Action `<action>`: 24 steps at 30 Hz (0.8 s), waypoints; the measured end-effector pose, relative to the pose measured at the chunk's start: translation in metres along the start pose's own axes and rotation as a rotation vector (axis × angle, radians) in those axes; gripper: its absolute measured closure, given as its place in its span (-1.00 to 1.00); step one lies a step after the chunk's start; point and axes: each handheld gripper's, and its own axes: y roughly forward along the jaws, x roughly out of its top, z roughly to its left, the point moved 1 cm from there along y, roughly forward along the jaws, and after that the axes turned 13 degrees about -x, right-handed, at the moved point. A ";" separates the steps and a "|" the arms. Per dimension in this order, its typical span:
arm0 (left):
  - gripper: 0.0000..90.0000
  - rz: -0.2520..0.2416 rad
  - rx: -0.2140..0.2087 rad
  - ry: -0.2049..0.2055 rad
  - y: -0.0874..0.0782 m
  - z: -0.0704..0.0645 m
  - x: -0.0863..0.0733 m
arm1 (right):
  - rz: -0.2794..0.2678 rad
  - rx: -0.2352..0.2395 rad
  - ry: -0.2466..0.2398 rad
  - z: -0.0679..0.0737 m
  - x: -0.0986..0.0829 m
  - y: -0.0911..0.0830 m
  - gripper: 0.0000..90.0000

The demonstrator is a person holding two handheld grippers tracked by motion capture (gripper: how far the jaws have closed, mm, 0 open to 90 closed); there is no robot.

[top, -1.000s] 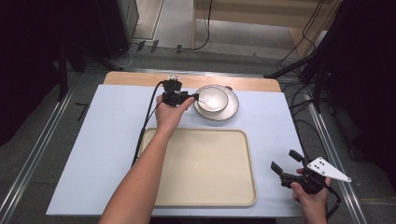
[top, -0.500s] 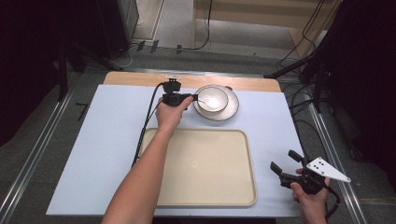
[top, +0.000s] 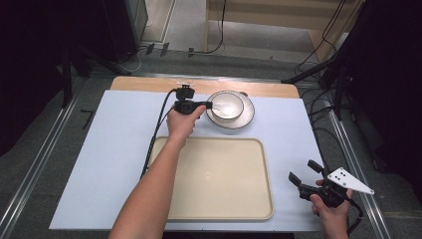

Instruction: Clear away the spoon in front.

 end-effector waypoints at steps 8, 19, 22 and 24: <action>0.88 0.002 -0.069 -0.004 0.000 -0.007 0.000 | 0.005 -0.006 0.001 0.000 0.000 0.000 -0.73; 0.92 0.009 -0.097 0.044 -0.004 -0.015 -0.001 | 0.007 -0.014 0.002 -0.001 0.000 0.001 -0.72; 0.92 -0.043 -0.115 0.059 -0.008 -0.020 -0.002 | 0.006 -0.013 0.000 -0.002 -0.001 0.001 -0.72; 0.92 -0.067 -0.099 0.078 -0.011 -0.024 -0.002 | 0.007 -0.013 0.005 -0.002 -0.001 0.002 -0.72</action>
